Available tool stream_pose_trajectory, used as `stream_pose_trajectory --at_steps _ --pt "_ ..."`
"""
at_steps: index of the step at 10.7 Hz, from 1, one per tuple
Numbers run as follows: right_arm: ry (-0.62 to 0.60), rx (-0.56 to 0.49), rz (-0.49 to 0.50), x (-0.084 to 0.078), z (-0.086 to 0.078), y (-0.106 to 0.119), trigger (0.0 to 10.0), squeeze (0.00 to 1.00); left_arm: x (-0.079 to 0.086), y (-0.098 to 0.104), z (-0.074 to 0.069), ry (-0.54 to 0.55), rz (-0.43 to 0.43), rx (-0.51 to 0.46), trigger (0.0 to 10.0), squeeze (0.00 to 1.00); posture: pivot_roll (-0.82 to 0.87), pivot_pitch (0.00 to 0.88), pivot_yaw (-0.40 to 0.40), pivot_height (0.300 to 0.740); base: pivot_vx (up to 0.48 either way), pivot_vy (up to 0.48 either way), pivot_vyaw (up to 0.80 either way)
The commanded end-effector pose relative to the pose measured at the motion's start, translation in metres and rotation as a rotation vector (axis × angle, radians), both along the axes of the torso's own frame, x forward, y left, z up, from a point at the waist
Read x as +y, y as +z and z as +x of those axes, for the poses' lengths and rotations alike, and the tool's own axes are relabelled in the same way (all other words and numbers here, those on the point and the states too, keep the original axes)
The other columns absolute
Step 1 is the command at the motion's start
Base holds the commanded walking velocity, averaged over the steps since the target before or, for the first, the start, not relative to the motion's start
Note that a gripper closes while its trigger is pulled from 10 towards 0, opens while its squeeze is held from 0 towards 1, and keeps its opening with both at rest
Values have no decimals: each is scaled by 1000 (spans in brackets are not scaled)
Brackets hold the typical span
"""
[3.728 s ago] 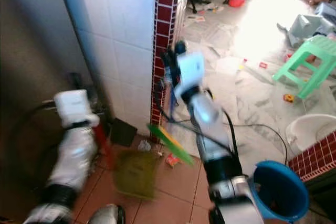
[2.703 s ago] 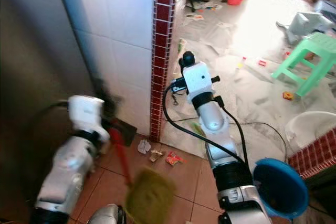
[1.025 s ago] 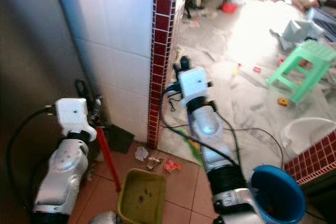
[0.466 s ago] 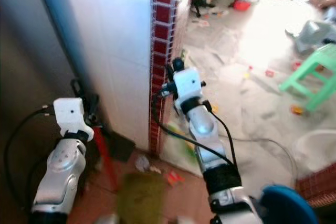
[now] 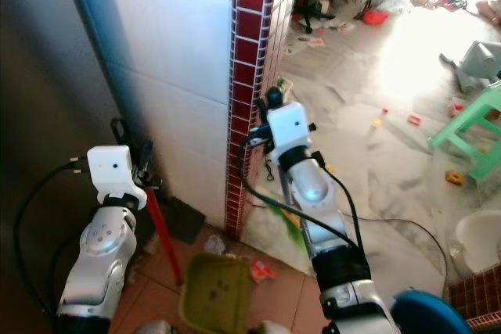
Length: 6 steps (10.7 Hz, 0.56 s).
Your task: Sweep floor
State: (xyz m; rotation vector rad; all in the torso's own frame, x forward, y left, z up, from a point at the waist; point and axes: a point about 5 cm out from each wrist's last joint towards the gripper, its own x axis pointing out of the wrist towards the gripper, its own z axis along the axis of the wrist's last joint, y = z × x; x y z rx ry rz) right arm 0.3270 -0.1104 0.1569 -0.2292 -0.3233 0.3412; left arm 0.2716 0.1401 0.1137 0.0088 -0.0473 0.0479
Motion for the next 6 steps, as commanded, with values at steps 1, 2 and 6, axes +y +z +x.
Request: stream_pose_trajectory --at_steps 1,2,6 --pt "19 -79 -2 3 2 17 10000 0 4 11 1 25 22 -57 10000 0 15 0 -60 740 0 0 800" --pt "18 -76 -1 2 2 16 10000 0 5 10 1 45 45 -59 10000 0 15 0 -59 740 0 0 800" --pt "18 -56 12 2 2 14 10000 0 7 7 19 139 126 -87 10000 0 0 0 -54 740 0 0 600"
